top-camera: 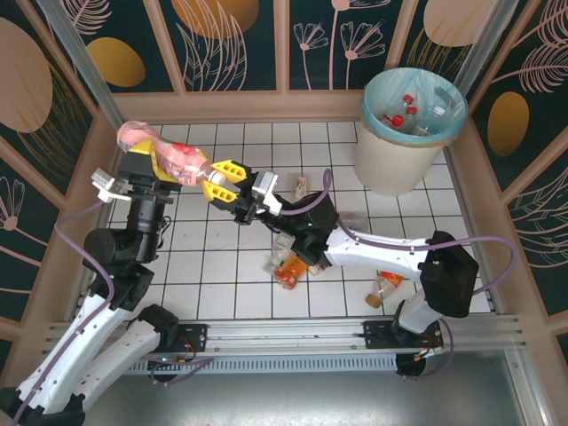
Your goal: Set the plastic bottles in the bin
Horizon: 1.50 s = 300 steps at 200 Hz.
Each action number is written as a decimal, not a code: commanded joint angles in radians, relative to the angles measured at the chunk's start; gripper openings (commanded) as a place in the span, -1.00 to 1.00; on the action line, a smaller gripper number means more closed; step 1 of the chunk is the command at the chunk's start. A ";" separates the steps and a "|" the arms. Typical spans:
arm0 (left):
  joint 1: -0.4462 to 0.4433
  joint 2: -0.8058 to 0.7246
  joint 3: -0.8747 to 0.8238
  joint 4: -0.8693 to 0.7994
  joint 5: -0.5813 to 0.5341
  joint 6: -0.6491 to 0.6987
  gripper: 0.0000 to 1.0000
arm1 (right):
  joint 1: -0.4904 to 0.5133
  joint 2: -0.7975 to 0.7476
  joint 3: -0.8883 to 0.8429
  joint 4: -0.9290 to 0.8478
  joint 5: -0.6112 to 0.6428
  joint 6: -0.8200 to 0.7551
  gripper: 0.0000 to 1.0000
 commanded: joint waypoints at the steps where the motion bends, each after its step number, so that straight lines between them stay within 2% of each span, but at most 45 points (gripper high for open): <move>1: -0.001 -0.047 0.009 -0.120 -0.069 0.089 0.97 | -0.013 -0.088 0.093 -0.149 0.089 0.016 -0.87; 49: -0.001 -0.152 0.023 -0.433 -0.217 0.284 0.97 | -0.143 -0.157 0.375 -0.853 0.236 0.059 -0.83; 71: -0.001 -0.153 0.040 -0.516 -0.230 0.457 0.94 | -0.240 -0.169 0.516 -1.164 0.309 0.115 -0.82; 93: -0.001 -0.089 0.098 -0.606 -0.197 0.667 0.88 | -0.329 -0.193 0.596 -1.366 0.421 0.155 -0.82; 120: -0.001 0.058 0.201 -0.716 -0.113 0.859 0.85 | -0.451 -0.215 0.702 -1.590 0.522 0.219 -0.82; 143: -0.001 0.183 0.258 -0.777 -0.026 0.949 0.81 | -0.562 -0.197 0.830 -1.798 0.597 0.257 -0.82; 166: 0.000 0.278 0.293 -0.809 0.046 0.968 0.76 | -0.684 -0.157 0.945 -1.992 0.625 0.293 -0.81; 200: -0.010 0.342 0.275 -0.780 0.221 0.933 0.71 | -0.852 -0.092 1.040 -2.161 0.582 0.319 -0.81; 227: -0.055 0.377 0.256 -0.746 0.335 0.899 0.67 | -0.934 -0.029 1.059 -2.216 0.534 0.330 -0.80; 280: -0.082 0.408 0.272 -0.803 0.300 0.900 0.68 | -0.992 0.131 1.103 -2.320 0.491 0.359 -0.76; 300: -0.081 0.432 0.283 -0.828 0.289 0.901 0.68 | -1.012 0.166 1.090 -2.333 0.427 0.361 -0.62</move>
